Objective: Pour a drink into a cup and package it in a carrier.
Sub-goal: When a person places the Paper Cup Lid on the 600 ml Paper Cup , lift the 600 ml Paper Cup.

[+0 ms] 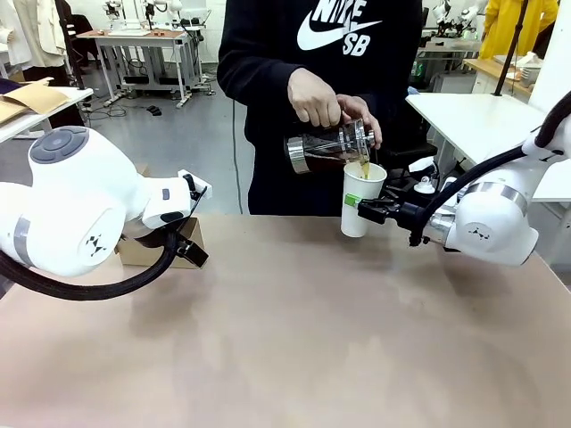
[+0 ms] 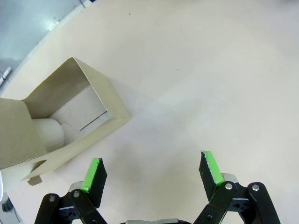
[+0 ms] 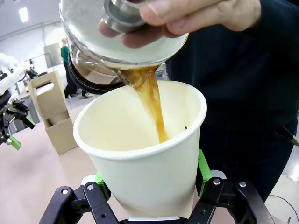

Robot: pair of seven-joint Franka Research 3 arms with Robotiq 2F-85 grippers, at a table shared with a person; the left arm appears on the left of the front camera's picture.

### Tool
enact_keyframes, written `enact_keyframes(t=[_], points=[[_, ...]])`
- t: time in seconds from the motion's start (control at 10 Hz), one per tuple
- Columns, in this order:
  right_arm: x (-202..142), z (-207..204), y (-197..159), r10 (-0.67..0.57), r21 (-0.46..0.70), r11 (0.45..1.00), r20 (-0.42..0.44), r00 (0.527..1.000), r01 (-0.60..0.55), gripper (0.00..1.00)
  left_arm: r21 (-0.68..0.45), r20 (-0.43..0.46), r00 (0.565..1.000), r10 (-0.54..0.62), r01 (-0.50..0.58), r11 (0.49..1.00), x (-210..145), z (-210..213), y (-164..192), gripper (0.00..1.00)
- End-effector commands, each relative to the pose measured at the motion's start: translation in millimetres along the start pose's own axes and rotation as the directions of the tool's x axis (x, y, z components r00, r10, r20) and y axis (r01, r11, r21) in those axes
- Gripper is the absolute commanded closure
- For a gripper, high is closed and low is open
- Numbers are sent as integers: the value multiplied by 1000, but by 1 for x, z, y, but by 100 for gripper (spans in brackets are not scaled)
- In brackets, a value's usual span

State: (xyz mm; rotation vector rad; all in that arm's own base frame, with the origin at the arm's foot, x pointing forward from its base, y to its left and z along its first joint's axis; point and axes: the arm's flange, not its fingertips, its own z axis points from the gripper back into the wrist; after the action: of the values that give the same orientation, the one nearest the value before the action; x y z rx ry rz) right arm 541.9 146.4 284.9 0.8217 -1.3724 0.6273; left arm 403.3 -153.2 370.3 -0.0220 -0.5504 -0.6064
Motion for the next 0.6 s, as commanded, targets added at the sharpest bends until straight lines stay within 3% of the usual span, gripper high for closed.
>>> enact_keyframes(t=[0.0, 0.5], points=[[2, -1, 3, 8, -5, 1000, 10, 1000, -8, 20, -1, 1, 1000, 2, -2, 1000, 0, 0, 1, 0], [2, -1, 3, 8, -5, 1000, 10, 1000, -8, 20, -1, 1, 1000, 2, -2, 1000, 0, 0, 1, 0]])
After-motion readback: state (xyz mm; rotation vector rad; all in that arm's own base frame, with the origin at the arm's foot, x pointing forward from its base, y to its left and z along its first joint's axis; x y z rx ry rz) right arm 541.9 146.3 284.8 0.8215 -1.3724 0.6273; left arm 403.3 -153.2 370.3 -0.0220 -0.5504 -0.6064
